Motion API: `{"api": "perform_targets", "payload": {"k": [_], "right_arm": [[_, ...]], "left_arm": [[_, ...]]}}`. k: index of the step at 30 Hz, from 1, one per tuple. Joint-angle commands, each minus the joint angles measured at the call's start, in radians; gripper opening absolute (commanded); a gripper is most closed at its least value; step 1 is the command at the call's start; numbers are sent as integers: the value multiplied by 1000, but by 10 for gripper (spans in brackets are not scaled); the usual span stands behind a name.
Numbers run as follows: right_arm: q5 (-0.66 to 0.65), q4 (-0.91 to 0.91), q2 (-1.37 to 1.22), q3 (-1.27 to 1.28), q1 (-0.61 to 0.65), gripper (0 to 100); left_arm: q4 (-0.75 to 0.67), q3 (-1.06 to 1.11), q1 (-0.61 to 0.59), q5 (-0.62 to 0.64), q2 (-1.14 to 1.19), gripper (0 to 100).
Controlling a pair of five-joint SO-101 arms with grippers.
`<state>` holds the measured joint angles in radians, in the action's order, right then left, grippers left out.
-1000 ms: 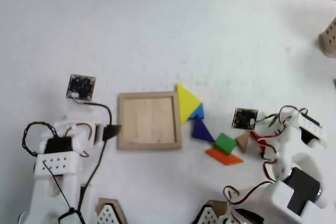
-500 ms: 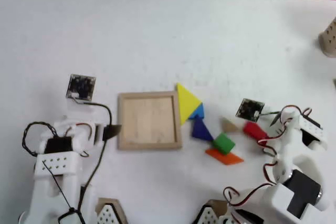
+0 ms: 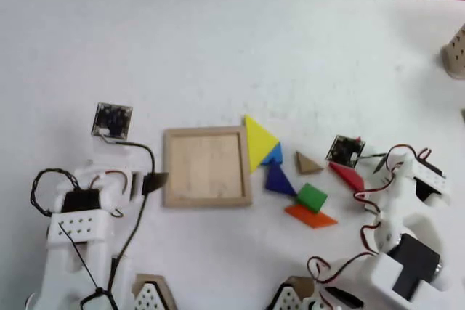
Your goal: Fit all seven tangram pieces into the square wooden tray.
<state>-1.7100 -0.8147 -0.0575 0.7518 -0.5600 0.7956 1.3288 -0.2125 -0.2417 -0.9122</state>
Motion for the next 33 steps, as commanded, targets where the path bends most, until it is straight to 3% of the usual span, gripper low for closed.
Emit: {"api": "perform_targets", "payload": {"k": [1,4,8,18,26,33], "right_arm": [[52,-119,153,-6,-10,189],[173,-243,351,-6,1,271],[428,-325,522,20,54,276],[1079,-375,544,21,255,276],[1241,-274,524,26,318,276],[1333,-236,231,-98,351,276]], "left_arm": [[0,-12,13,-9,-5,389],[0,-12,13,-9,-5,389],[0,-12,13,-9,-5,389],[0,-12,13,-9,-5,389],[0,-12,13,-9,-5,389],[-2,-12,13,-9,-5,389]]}}
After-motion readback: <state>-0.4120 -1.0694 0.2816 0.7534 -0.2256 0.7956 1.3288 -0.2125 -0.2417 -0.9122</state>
